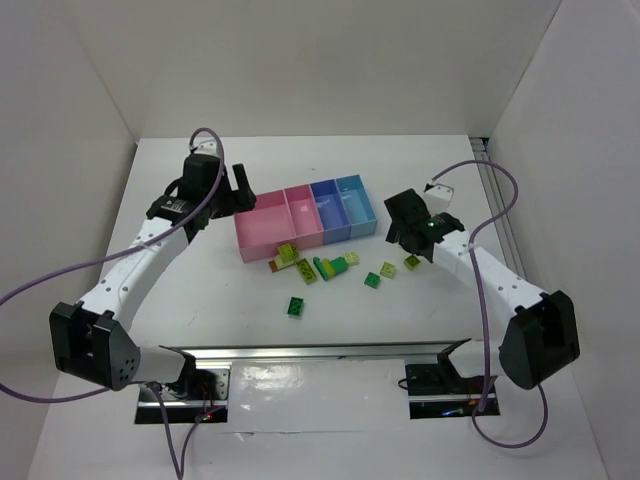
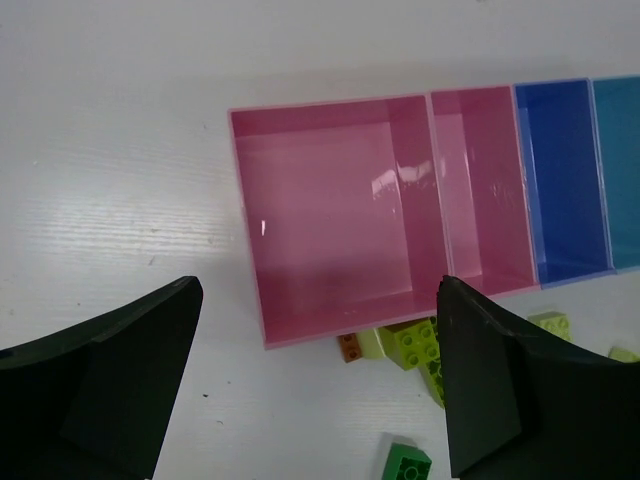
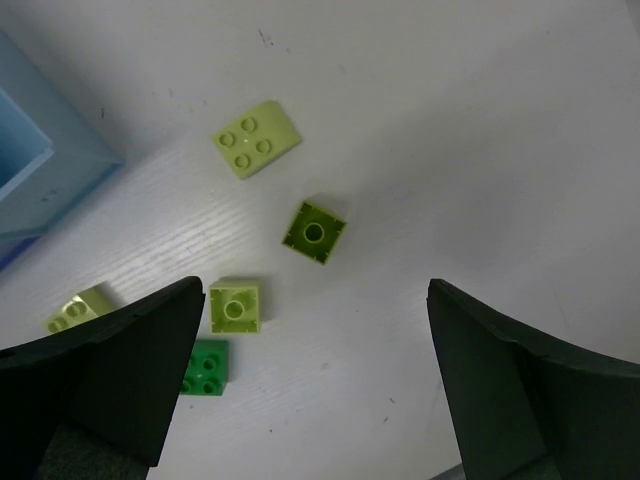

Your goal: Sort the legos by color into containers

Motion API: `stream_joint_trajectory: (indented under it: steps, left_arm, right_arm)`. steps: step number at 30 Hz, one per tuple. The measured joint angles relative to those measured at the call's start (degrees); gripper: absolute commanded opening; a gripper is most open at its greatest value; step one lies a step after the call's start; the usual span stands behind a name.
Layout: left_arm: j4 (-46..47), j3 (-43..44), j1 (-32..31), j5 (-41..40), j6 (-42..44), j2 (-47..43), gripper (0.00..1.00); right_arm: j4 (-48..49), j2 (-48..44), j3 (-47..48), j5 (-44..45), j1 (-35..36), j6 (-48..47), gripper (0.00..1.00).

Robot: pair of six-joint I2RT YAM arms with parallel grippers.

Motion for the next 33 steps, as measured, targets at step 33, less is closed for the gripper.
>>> stream_joint_trajectory:
  steps: [33]
  left_arm:
    - [-3.10, 0.02, -1.33, 10.67, 3.02, 3.54, 0.98]
  right_arm:
    - [15.85, 4.02, -13.57, -17.40, -11.37, -1.46, 0.79]
